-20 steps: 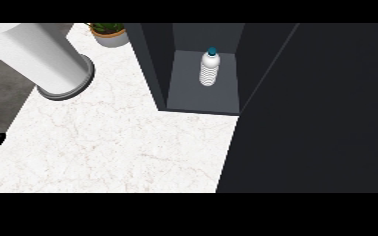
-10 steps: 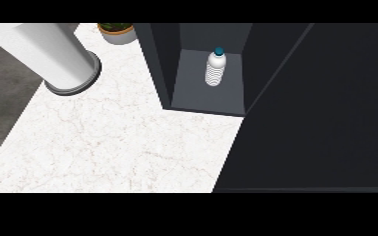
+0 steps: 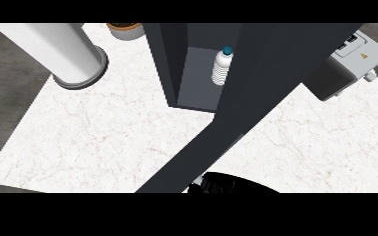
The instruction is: Pick up the bottled water, place it into the cabinet and close the cabinet
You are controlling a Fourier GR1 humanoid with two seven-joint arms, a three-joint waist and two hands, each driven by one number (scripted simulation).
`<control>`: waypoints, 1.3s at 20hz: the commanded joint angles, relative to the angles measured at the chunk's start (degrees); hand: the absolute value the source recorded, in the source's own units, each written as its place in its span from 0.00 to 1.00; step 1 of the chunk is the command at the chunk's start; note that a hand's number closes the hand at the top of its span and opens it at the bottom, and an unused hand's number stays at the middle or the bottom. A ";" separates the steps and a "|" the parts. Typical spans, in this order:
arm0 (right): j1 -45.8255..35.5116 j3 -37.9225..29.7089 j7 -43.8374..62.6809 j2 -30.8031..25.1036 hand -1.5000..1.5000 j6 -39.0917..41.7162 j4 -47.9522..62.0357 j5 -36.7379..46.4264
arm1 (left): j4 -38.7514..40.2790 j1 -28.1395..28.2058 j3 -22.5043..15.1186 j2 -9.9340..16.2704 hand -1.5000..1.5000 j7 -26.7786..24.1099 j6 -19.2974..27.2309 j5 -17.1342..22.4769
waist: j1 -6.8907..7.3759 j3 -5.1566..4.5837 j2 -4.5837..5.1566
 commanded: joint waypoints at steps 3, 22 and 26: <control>-19.73 3.81 3.22 5.21 1.00 -4.74 10.82 -8.43 | 1.76 2.22 3.59 1.02 0.00 -1.00 -4.62 1.51 | 0.43 0.50 0.77; -31.09 -12.13 0.82 3.85 1.00 1.21 40.51 -24.20 | 0.42 18.64 20.54 -6.40 0.00 0.11 -16.29 1.84 | -5.99 0.91 0.59; -29.67 -14.52 -2.40 2.89 1.00 5.54 46.92 -21.98 | 1.41 18.14 19.98 -9.77 0.00 1.81 -17.95 1.33 | -6.18 0.88 0.73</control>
